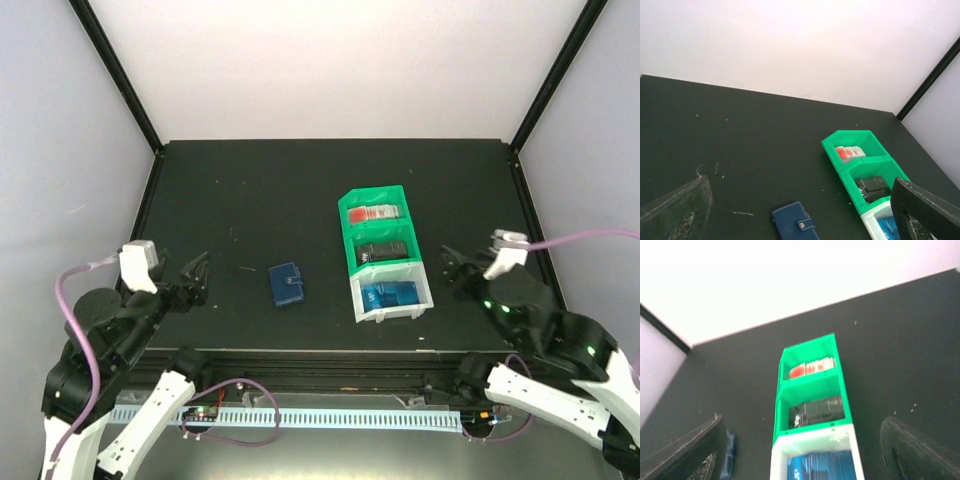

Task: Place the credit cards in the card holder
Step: Reset both arms

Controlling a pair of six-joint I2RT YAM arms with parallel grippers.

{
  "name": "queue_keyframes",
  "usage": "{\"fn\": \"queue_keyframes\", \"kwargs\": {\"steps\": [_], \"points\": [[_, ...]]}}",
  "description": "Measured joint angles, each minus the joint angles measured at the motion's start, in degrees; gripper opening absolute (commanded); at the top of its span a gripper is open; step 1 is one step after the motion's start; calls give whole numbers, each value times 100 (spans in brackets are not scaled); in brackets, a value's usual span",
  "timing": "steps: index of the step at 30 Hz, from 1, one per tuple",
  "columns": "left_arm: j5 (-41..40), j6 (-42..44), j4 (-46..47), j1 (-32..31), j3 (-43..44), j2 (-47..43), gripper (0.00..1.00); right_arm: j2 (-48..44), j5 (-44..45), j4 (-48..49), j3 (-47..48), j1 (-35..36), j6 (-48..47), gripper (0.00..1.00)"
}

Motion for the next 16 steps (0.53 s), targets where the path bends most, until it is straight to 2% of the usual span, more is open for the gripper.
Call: {"fn": "queue_keyframes", "kwargs": {"steps": [5,12,16], "points": [[-232,205,-348,0,299,-258,99,-1102,603,-192,-74,-2,28,99],[-372,378,-638,0,1141,-280,99,-1246,1014,-579,92,-2,59,100],[-444,442,-660,0,1246,-280,99,-1202,1036,-645,94,-2,59,100]]}}
